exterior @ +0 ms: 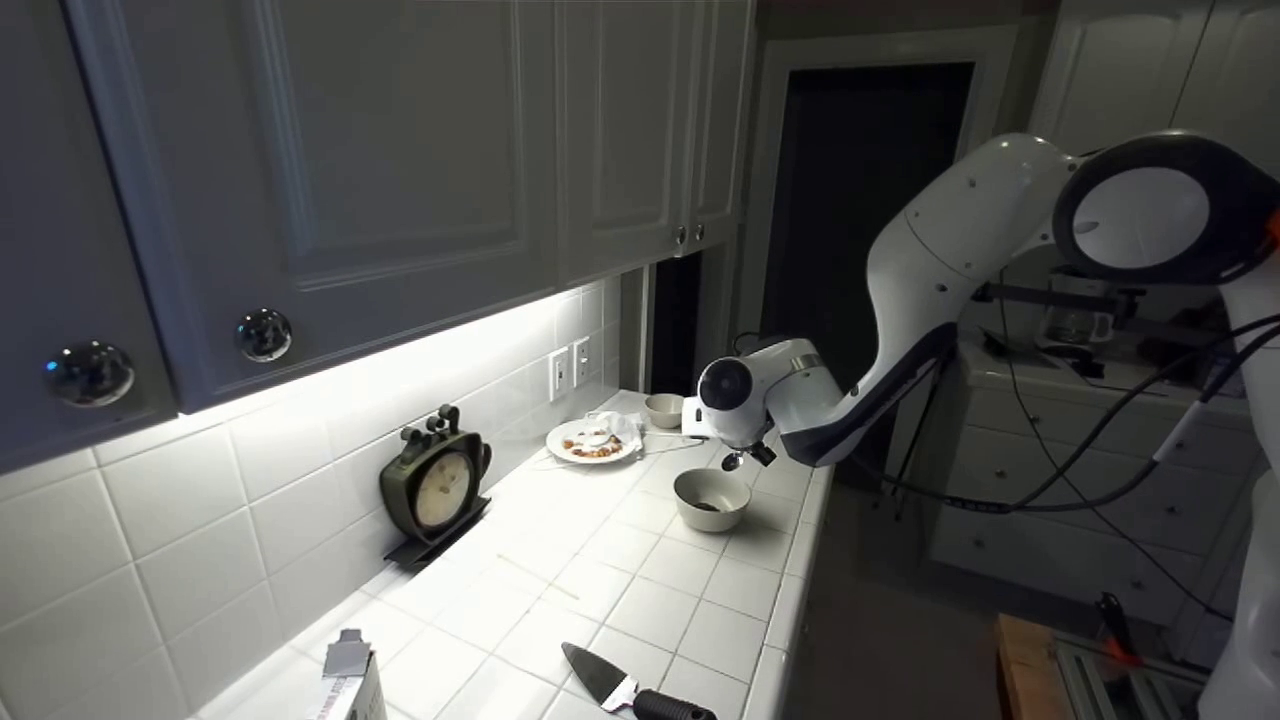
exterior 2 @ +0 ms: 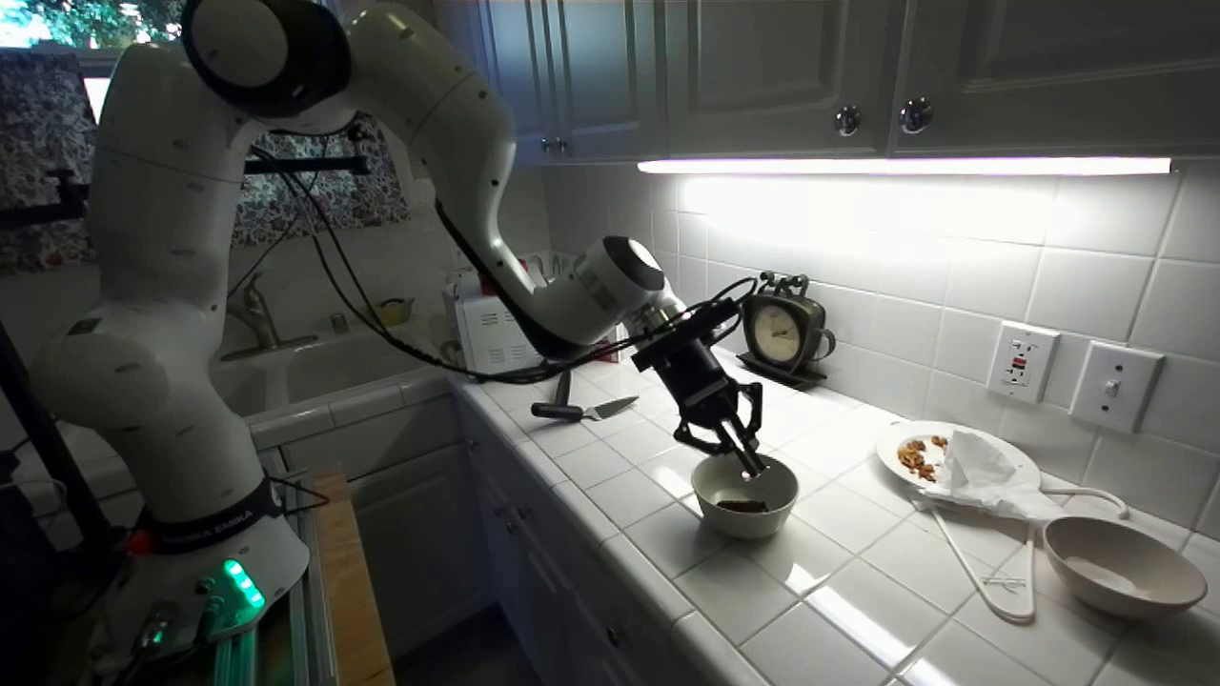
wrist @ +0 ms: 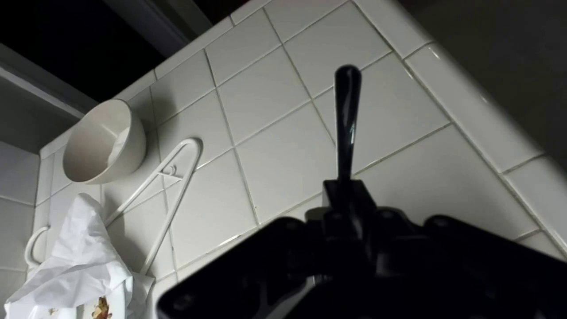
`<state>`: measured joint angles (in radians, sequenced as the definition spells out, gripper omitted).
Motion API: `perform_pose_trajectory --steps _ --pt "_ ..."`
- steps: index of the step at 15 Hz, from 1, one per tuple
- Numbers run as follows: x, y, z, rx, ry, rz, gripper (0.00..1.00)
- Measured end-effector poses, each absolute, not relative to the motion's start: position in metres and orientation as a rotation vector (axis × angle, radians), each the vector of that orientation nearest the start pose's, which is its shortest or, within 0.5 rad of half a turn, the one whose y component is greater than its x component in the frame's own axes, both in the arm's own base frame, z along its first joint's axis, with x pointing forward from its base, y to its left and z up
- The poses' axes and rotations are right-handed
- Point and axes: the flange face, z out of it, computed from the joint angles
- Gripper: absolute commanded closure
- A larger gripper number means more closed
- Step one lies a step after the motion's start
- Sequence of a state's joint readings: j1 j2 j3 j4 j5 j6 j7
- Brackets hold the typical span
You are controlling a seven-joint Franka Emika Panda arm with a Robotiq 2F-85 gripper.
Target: Use the silver spoon to remove some objects from the grey bowl.
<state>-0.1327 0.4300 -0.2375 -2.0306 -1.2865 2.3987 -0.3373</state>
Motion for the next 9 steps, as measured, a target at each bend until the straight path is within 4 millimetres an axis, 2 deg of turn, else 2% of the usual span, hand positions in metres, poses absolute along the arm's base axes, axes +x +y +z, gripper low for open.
perform_pose_trajectory --steps 9 --pt "0.569 -0.226 0.212 1.926 1.185 -0.501 0.98"
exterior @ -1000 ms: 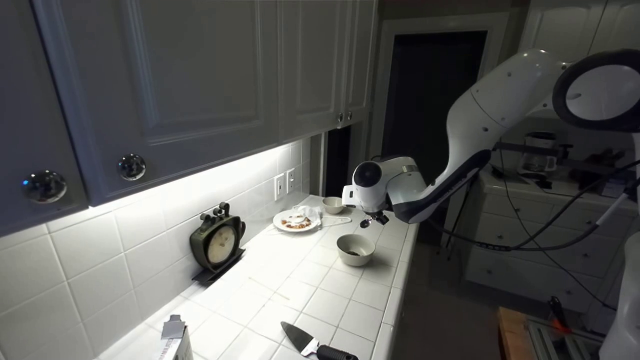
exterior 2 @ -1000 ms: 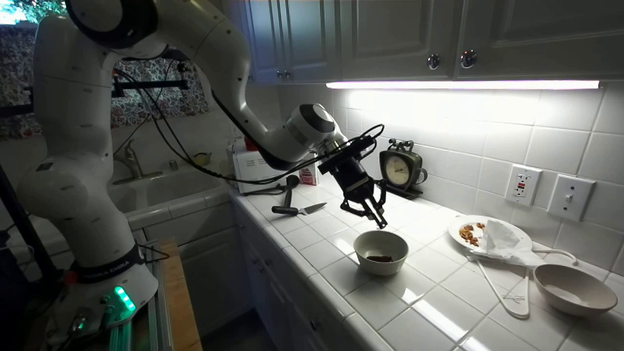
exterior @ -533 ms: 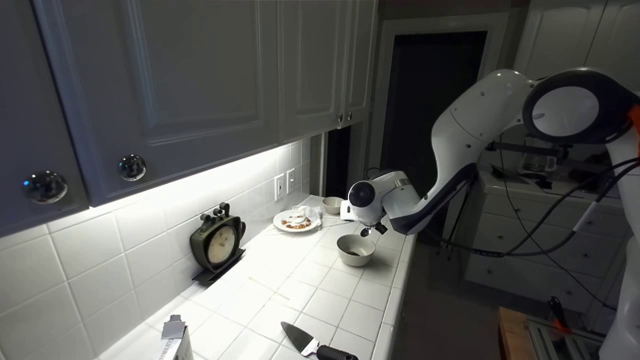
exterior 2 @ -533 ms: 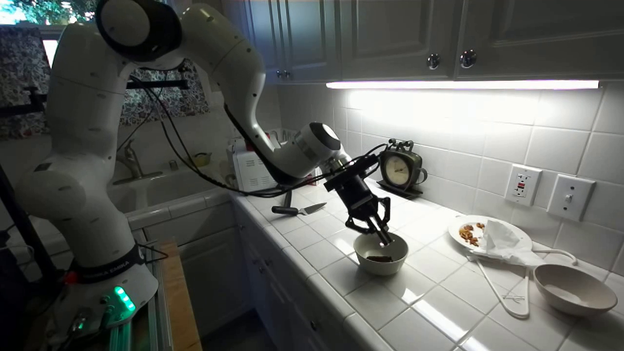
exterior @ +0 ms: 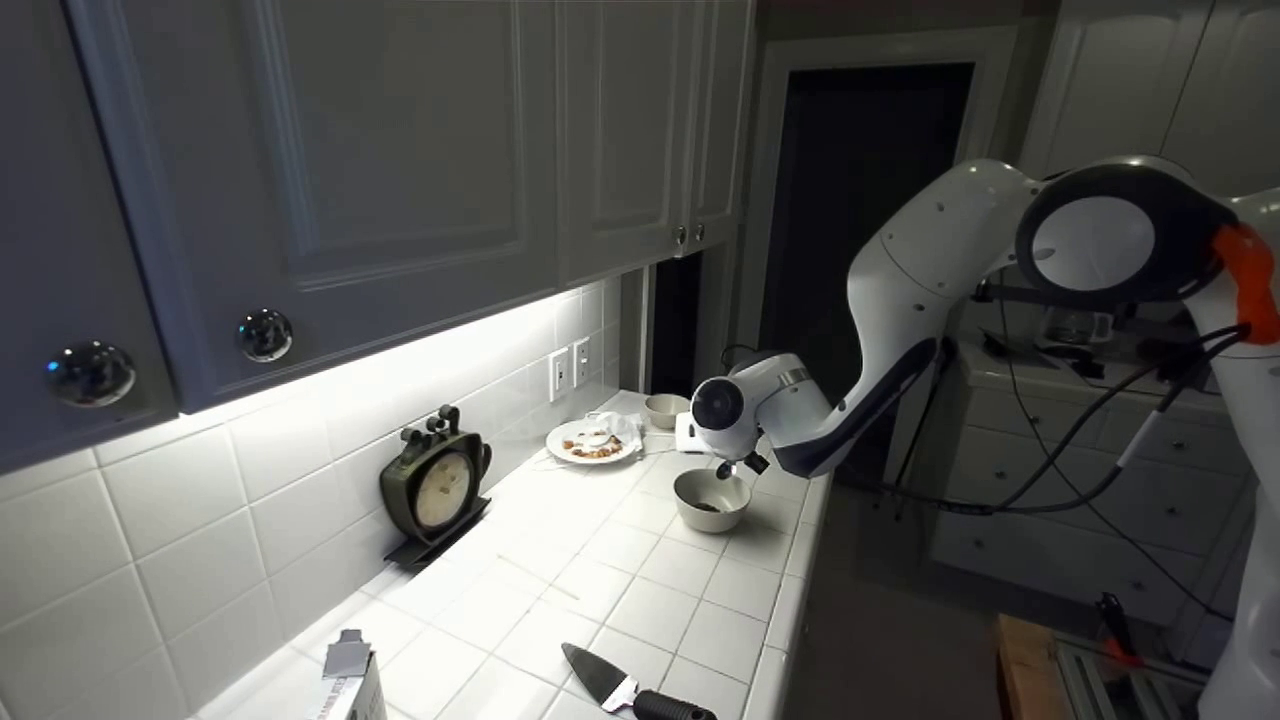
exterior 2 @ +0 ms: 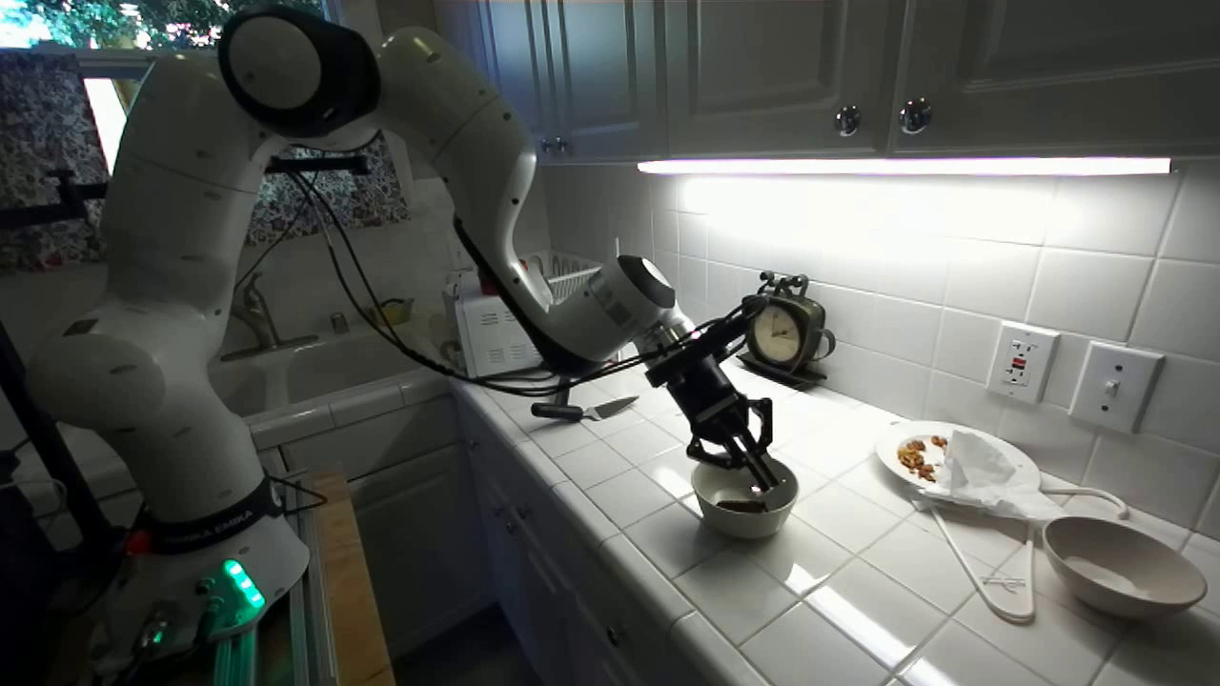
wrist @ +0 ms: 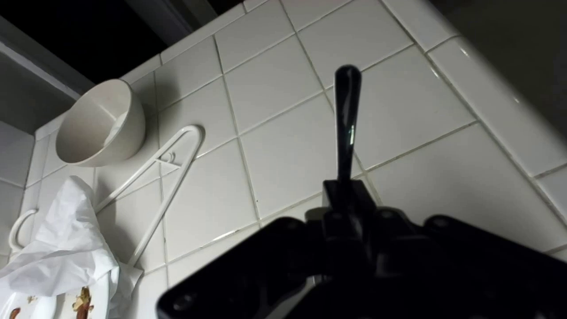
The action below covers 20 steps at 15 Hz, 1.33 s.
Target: Use the silver spoon to remove some objects from the grey bowl.
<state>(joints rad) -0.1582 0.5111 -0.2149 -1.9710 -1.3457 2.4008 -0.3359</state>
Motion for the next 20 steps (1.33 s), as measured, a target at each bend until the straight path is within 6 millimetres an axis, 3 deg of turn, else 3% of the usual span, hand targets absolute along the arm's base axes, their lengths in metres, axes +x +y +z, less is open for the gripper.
perform_pose_trajectory --steps 10,11,17,18,20 --pt "0.568 -0.215 0.187 1.875 1.262 -0.479 0.98" --pt "0.569 -0.212 0.186 1.871 1.269 -0.473 0.93" --pt "0.569 -0.212 0.184 1.873 1.27 -0.473 0.93" --pt "0.569 -0.212 0.184 1.873 1.269 -0.473 0.98" --pt "0.569 -0.212 0.184 1.874 1.269 -0.473 0.98"
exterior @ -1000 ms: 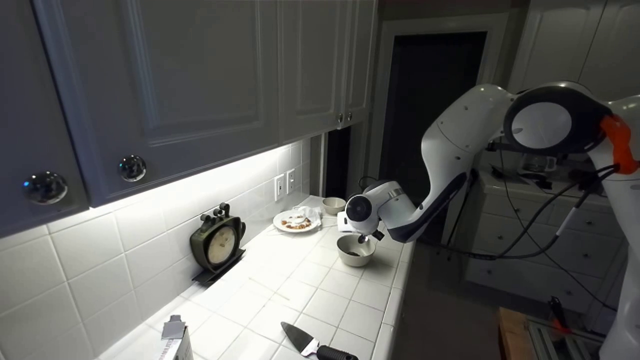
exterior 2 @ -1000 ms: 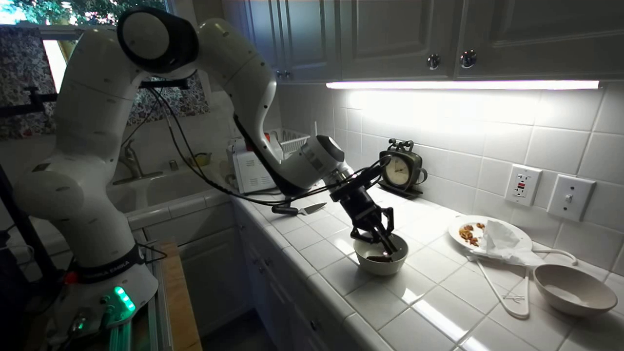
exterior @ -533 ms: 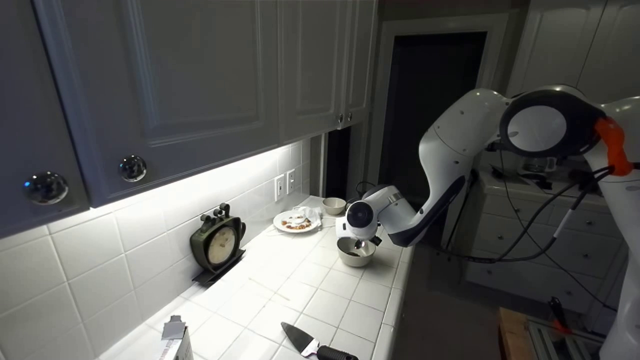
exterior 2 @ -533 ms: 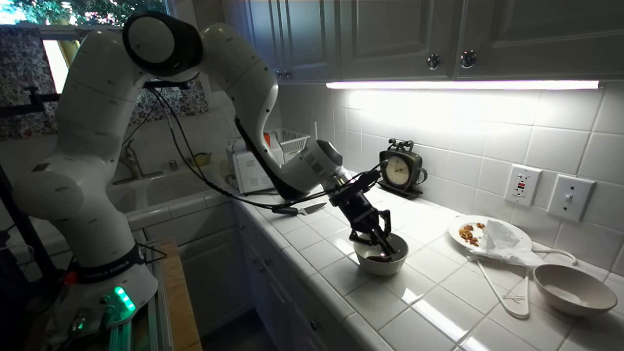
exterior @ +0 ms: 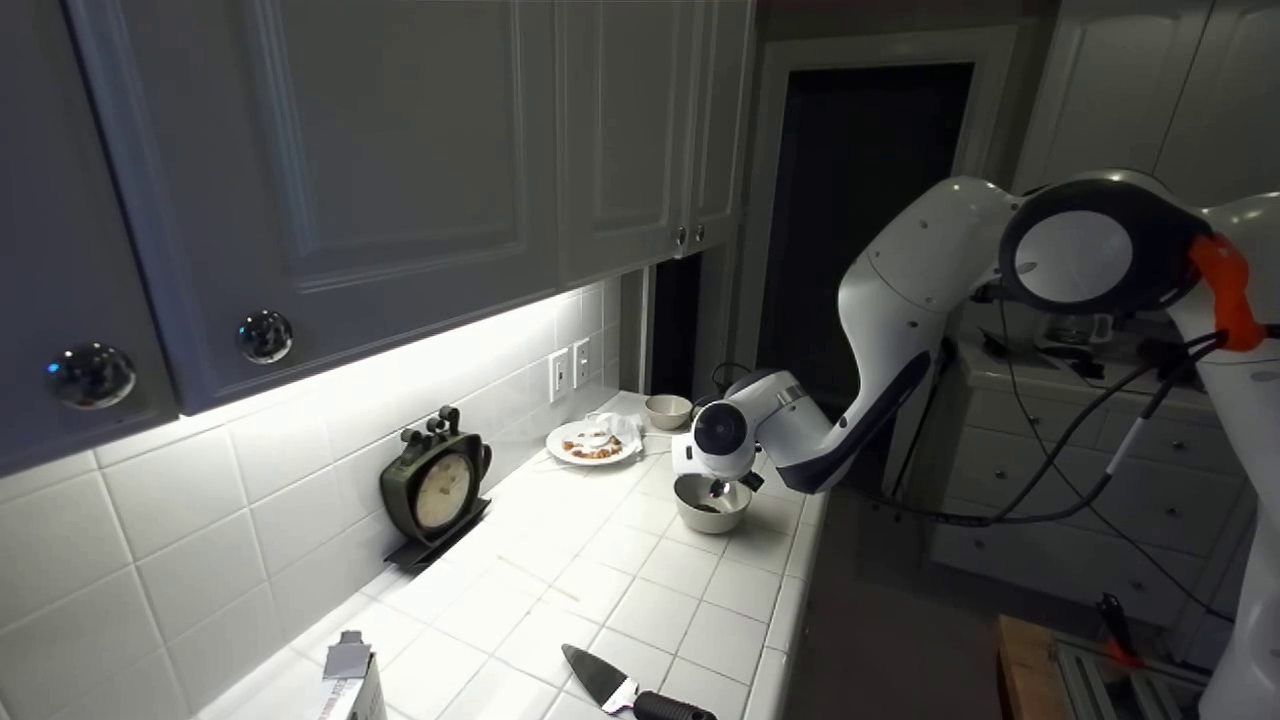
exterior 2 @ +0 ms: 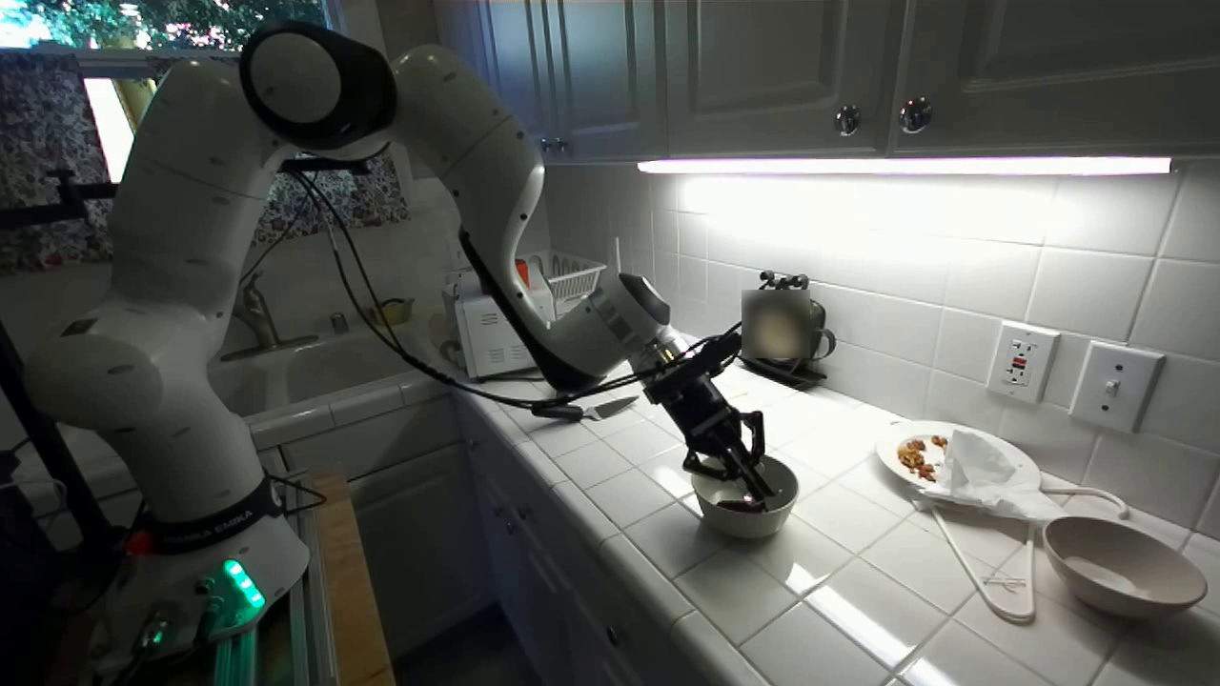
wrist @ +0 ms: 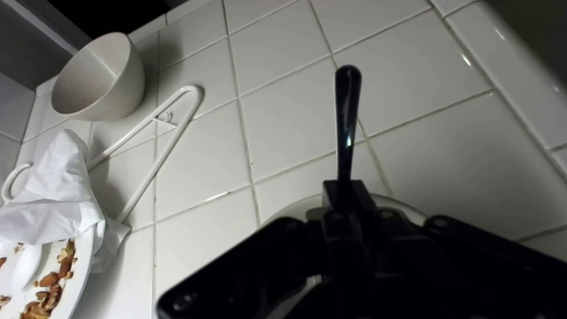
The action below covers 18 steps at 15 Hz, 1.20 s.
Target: Use the silver spoon to remove some objects from the grey bowl.
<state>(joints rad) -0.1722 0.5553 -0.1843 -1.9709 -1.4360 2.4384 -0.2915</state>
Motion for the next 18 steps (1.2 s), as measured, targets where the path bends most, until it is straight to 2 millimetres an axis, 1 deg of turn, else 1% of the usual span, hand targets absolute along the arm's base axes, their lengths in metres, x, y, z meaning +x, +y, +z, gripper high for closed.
perform_pose_trajectory --steps 2,6,9,14,18 --pt "0.569 -0.209 0.184 1.874 1.276 -0.47 0.98" --pt "0.574 -0.195 0.182 1.862 1.317 -0.458 0.98" --pt "0.58 -0.189 0.185 1.842 1.339 -0.46 0.98" --pt "0.587 -0.197 0.192 1.794 1.341 -0.528 0.98" --pt "0.589 -0.197 0.182 1.769 1.368 -0.571 0.98"
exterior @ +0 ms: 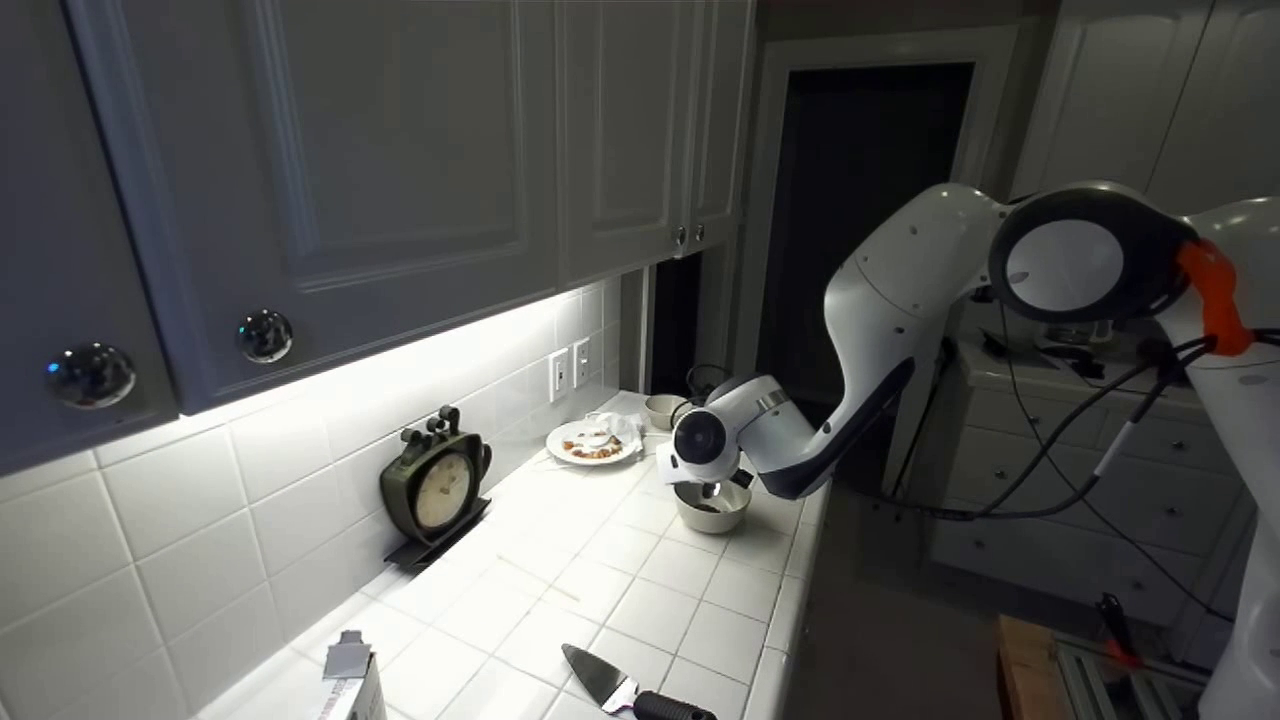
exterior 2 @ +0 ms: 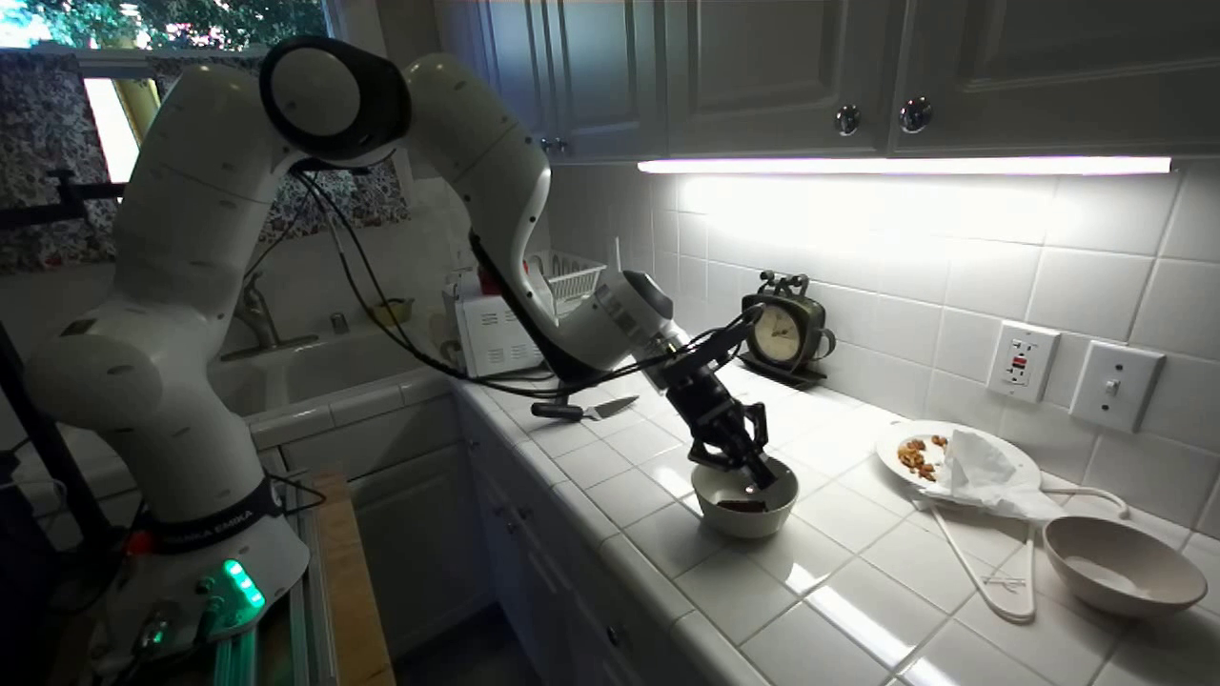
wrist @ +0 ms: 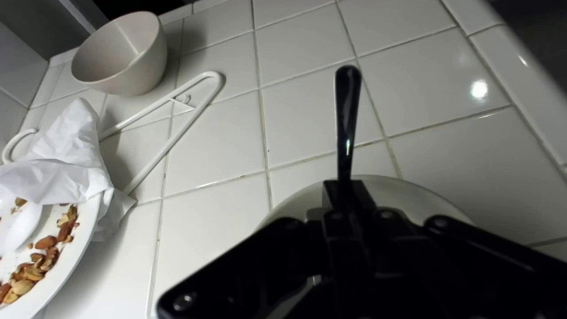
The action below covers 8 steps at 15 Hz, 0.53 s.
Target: Use the silver spoon to remove some objects from the grey bowl.
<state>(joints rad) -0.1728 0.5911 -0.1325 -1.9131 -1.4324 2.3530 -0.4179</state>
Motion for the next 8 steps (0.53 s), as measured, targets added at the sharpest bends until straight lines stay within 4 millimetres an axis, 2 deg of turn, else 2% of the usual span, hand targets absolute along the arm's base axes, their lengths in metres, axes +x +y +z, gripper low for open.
perform_pose_trajectory --steps 8 --pt "0.598 -0.197 0.156 1.733 1.404 -0.628 0.98"
